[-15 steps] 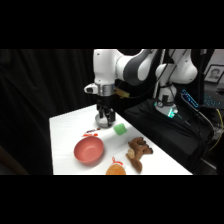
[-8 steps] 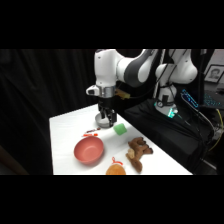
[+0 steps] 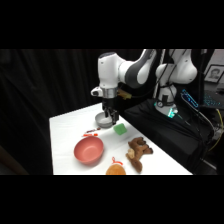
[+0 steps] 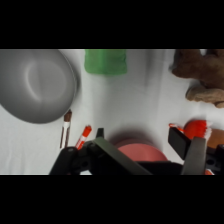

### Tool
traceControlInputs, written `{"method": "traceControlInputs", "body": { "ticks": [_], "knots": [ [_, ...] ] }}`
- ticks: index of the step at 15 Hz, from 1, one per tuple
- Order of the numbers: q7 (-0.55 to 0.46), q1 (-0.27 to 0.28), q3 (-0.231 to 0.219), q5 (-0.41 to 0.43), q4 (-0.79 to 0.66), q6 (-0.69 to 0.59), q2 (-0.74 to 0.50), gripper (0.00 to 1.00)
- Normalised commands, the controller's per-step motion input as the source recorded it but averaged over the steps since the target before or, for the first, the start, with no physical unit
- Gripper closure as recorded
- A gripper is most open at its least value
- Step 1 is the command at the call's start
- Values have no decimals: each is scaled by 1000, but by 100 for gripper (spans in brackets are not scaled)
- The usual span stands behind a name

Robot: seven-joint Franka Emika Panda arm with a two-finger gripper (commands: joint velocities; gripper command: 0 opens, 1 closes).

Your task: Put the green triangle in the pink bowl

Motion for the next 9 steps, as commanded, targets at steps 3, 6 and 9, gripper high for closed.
{"method": "traceControlInputs", "body": {
  "ticks": [3, 6, 9],
  "knots": [
    [-155, -65, -40, 29, -350, 201, -301, 0],
    [-166, -61, -44, 37, -320, 239, -232, 0],
    [-172, -70, -50, 44, -272, 275, -160, 0]
  ]
}}
